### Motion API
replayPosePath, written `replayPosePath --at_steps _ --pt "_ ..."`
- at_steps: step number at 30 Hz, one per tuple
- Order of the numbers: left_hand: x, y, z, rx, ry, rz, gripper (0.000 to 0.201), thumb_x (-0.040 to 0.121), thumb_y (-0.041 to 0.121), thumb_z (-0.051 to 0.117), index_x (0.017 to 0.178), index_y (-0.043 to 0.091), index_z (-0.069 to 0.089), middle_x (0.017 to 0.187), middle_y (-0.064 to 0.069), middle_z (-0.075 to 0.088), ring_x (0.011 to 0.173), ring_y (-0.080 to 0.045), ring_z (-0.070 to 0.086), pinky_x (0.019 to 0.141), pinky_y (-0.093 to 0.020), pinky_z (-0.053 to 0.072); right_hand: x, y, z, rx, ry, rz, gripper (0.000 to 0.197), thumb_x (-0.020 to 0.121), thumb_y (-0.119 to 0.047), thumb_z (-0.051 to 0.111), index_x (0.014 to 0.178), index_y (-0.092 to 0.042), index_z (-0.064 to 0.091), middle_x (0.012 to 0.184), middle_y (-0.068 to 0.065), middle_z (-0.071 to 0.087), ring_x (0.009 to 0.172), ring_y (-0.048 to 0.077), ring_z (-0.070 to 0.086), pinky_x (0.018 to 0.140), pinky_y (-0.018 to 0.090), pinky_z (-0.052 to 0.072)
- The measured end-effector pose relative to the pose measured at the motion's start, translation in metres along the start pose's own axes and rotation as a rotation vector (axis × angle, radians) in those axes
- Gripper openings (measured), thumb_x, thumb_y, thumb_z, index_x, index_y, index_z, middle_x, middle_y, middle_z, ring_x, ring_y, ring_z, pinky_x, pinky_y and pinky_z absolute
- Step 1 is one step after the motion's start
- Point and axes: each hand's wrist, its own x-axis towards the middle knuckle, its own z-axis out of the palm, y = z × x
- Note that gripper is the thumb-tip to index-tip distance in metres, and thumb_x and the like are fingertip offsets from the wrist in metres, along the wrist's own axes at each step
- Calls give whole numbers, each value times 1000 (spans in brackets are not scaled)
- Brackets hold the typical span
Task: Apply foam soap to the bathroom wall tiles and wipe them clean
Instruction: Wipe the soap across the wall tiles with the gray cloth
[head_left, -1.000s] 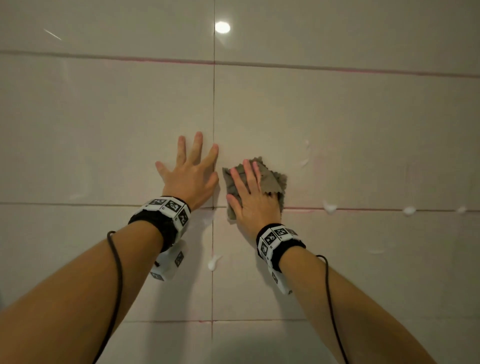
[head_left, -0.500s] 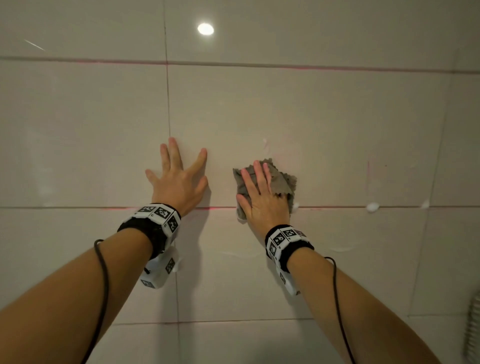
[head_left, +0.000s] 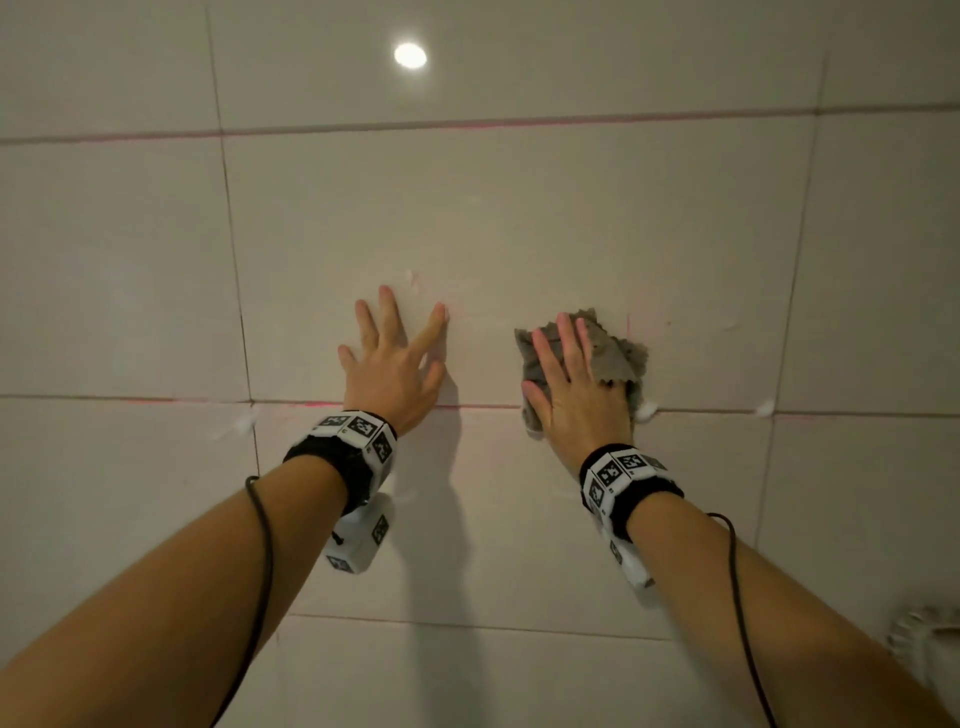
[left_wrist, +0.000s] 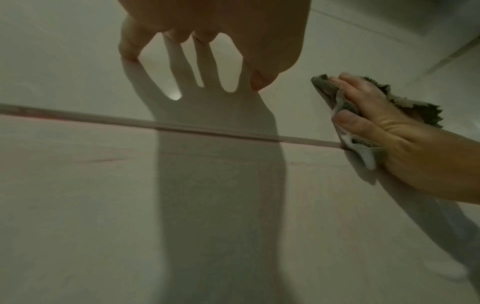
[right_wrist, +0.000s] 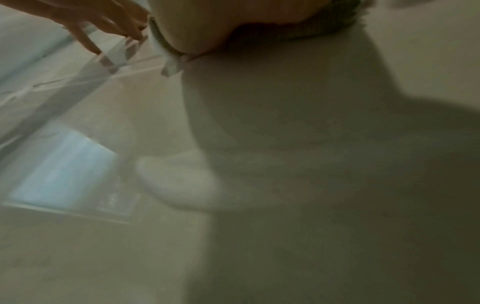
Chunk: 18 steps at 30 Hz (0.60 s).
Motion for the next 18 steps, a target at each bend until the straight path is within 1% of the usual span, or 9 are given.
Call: replayPosePath --at_steps 3,6,8,9,12,14,15,17,18 --pt "-4 13 -1 46 -44 71 63 99 36 46 156 42 21 168 -11 -5 152 -47 -3 109 -71 27 -5 28 -8 -24 -28 48 67 99 -51 34 157 -22 15 165 9 9 152 25 8 104 51 43" --pt "-6 13 -7 27 -116 169 69 95 24 52 157 40 24 169 -1 -6 155 -35 -5 115 -67 23 3 27 -10 -1 -41 127 66 100 -50 32 157 -20 15 165 11 8 152 28 6 100 55 46" --pt "-7 4 -15 -20 -134 207 72 93 17 54 157 37 27 169 3 -3 156 -28 -2 117 -61 24 14 18 -12 19 -31 200 66 101 -49 31 157 -19 14 165 12 8 152 29 6 101 57 43" --pt "-7 -2 -20 -35 -131 212 74 93 15 54 157 36 25 169 3 -3 156 -25 -1 118 -58 25 20 13 -13 30 -32 227 66 101 -48 31 157 -20 14 165 12 7 152 29 4 103 57 42" --pt "-9 -21 -33 -60 -104 158 83 92 17 56 160 33 12 168 4 -10 156 -22 -1 119 -49 27 42 1 -15 29 -25 250 66 101 -49 28 158 -21 11 166 11 3 152 29 1 107 57 37" --pt "-9 -34 -38 -54 -93 90 87 93 19 57 161 27 4 168 2 -14 156 -22 -4 122 -49 25 58 -10 -18 25 -10 243 66 101 -50 26 158 -21 10 166 12 3 152 29 2 113 57 30" --pt "-9 -40 -40 -45 -95 47 89 93 20 57 161 24 0 168 0 -16 156 -23 -6 122 -49 23 66 -17 -18 26 -5 240 66 101 -50 26 158 -21 10 166 11 3 152 29 2 114 56 28" --pt "-7 -53 -42 -38 -120 -34 92 94 21 57 160 18 -6 167 -2 -19 155 -23 -9 124 -49 19 80 -30 -16 22 -3 235 65 102 -50 27 158 -22 9 166 11 1 152 28 0 113 55 27" --pt "-6 -58 -41 -42 -145 -62 93 94 22 57 160 18 -8 167 -2 -20 155 -22 -10 124 -49 18 87 -37 -16 20 0 228 65 102 -50 27 158 -22 10 166 10 2 152 28 0 113 55 28"
